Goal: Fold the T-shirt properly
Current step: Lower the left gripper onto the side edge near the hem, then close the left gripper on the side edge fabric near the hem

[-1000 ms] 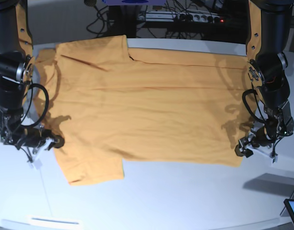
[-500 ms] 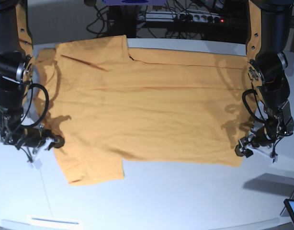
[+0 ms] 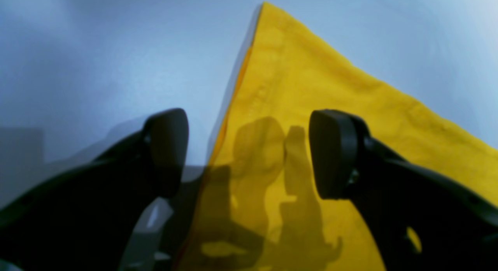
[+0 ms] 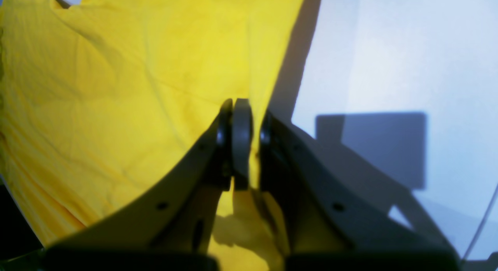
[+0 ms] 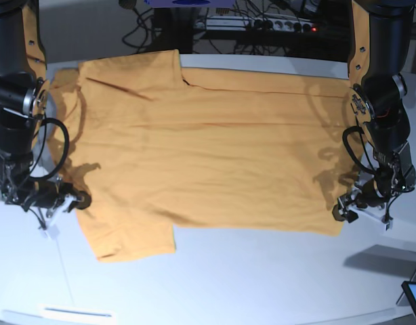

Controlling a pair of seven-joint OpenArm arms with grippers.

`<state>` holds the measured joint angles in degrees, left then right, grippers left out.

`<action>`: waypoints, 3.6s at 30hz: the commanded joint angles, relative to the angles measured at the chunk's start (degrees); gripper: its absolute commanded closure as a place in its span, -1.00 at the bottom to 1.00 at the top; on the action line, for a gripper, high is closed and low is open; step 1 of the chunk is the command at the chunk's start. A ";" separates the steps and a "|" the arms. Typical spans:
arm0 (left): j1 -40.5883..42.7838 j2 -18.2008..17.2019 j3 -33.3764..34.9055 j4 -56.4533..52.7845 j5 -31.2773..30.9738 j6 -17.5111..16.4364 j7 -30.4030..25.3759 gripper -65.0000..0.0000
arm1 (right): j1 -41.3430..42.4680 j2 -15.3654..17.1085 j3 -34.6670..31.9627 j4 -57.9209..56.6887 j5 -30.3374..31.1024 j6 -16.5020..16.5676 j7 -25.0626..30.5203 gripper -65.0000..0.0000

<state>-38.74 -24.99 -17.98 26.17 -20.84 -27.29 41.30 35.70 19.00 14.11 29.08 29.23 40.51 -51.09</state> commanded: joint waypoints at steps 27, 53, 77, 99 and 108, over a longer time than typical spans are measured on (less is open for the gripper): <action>-0.25 1.04 5.19 6.66 12.88 1.49 1.38 -0.46 | 0.74 0.47 -0.09 0.24 -2.02 -0.51 -2.23 0.99; 0.10 1.74 5.80 1.04 -2.59 1.31 3.58 -0.47 | 0.74 0.47 -0.09 0.24 -2.02 -0.51 -2.23 0.99; 0.28 3.41 5.36 1.30 -5.14 -5.20 12.02 -0.47 | 0.74 0.56 -0.09 0.24 -2.02 -0.51 -2.23 0.99; 1.77 -0.28 4.66 1.30 -9.45 -5.11 9.03 -0.46 | 0.74 0.56 -0.09 0.24 -2.02 -0.51 -2.32 0.99; 3.18 -2.65 4.66 1.30 -9.45 -5.02 5.87 -0.46 | 0.74 0.47 -0.09 0.24 -2.02 -0.51 -2.32 0.99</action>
<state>-35.38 -26.61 -13.45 27.51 -33.26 -34.48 44.29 35.70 19.00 14.11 29.08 29.26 40.51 -51.13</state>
